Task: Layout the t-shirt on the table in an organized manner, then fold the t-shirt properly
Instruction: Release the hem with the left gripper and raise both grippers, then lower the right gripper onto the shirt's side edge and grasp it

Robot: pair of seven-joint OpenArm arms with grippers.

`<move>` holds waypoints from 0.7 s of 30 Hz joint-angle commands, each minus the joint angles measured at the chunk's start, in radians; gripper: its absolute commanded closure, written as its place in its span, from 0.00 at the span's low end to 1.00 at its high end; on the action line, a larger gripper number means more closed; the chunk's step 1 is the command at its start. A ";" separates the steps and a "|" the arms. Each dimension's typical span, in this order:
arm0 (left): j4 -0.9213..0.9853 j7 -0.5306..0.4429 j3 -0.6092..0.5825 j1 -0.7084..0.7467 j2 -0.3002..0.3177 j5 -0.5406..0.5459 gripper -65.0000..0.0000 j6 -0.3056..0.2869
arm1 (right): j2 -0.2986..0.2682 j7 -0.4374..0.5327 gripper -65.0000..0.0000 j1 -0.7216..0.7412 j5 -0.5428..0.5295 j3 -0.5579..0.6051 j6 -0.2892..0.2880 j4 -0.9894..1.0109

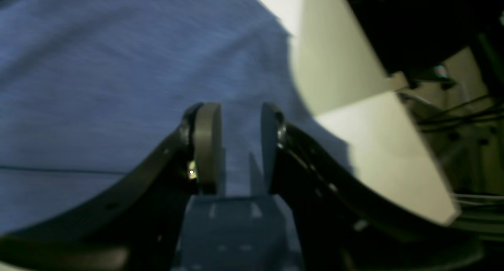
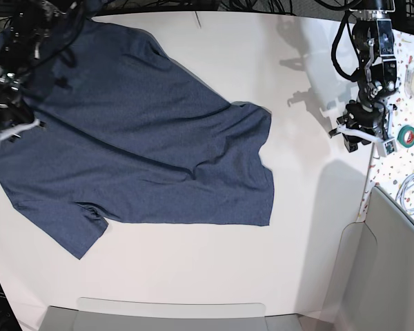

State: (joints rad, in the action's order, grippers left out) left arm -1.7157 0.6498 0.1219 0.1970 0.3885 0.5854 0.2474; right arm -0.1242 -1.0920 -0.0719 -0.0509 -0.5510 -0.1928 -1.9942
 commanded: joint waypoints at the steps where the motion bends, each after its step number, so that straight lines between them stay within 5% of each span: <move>1: -0.030 -0.022 0.011 0.003 -0.009 0.009 0.62 0.003 | 0.010 0.026 0.73 0.017 -0.013 0.042 -0.004 -0.033; 8: -0.039 -0.020 0.074 0.101 -0.015 0.227 0.62 0.003 | 0.146 0.033 0.73 0.001 -0.004 0.503 -0.004 -0.038; 12: -0.039 -0.020 0.111 0.155 -0.012 0.310 0.62 0.003 | 0.171 0.034 0.73 -0.015 0.116 0.760 0.003 -0.038; 16: -0.033 -0.020 0.137 0.183 -0.012 0.327 0.62 0.002 | 0.165 0.034 0.73 -0.016 0.385 1.093 0.069 -0.037; 21: 0.016 -0.020 0.131 0.178 -0.012 0.327 0.62 0.002 | 0.126 0.028 0.73 -0.018 0.843 1.508 0.184 0.028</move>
State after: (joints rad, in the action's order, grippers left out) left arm -1.6863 0.6476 0.2485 0.3763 0.3634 0.9092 0.2546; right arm -0.0315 -1.0756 -0.0757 0.7410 0.9413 -0.0219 -1.9663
